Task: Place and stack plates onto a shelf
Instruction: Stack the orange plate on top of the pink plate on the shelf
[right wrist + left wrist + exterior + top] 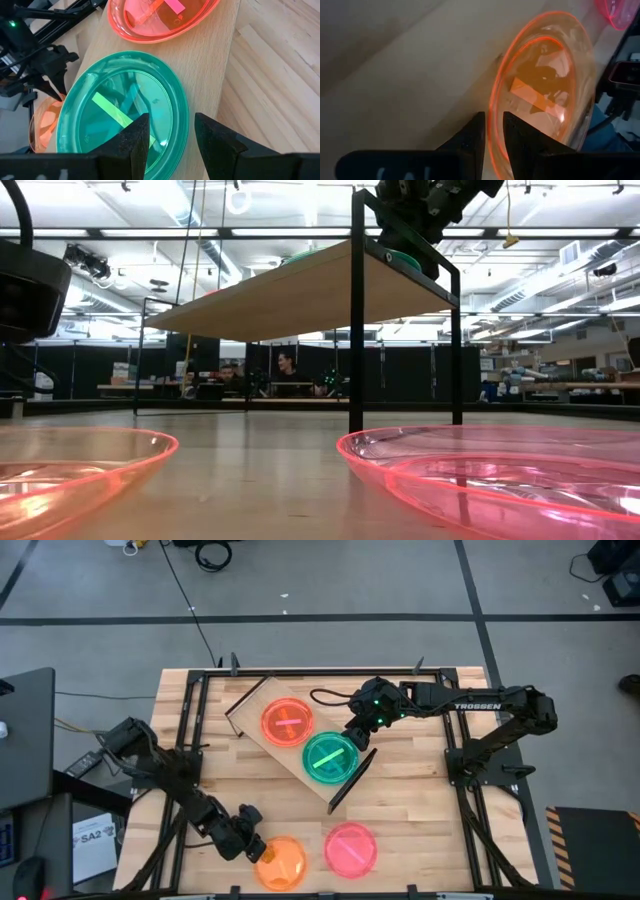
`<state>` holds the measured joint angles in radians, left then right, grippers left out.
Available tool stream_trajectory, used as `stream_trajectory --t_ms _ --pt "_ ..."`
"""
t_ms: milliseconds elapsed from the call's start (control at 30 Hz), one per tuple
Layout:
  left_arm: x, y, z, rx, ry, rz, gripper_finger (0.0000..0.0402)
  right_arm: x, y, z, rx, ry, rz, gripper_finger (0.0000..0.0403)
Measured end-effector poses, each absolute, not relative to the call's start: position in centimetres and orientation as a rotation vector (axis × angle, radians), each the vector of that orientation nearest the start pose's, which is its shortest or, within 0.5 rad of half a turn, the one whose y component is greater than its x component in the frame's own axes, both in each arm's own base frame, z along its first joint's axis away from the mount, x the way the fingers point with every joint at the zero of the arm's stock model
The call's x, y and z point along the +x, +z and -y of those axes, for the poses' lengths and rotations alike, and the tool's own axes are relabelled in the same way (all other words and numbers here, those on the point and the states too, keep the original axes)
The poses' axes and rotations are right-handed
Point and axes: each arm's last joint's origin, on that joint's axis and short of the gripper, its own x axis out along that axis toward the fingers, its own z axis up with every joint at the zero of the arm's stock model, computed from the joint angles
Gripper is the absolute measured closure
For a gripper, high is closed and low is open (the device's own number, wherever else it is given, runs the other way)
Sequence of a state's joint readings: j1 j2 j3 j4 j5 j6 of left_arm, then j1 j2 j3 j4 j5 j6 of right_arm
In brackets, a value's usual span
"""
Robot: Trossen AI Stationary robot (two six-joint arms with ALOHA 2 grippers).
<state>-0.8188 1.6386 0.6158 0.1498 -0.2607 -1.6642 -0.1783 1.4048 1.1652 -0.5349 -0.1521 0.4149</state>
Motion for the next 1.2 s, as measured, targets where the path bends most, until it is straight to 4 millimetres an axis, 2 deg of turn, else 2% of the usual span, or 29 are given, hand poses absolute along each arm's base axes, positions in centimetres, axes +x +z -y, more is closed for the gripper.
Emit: stream_trajectory --t_ms 233,533,900,1200 --pt "19.7 11.2 20.0 -1.093 0.213 -0.942 0.0333 29.4 29.7 4.8 0.522 -0.184 -0.751 0.0240" --pt "19.6 11.1 19.9 -1.086 0.219 -0.953 0.0392 29.4 29.7 4.8 0.522 -0.184 -0.751 0.0240" --pt "19.6 11.4 19.9 -1.088 0.212 -0.955 0.0394 29.4 29.7 4.8 0.522 -0.184 -0.751 0.0240" --pt "19.5 13.1 19.7 -1.118 0.162 -0.915 0.0395 29.4 29.7 4.8 0.522 -0.184 -0.750 0.0240"
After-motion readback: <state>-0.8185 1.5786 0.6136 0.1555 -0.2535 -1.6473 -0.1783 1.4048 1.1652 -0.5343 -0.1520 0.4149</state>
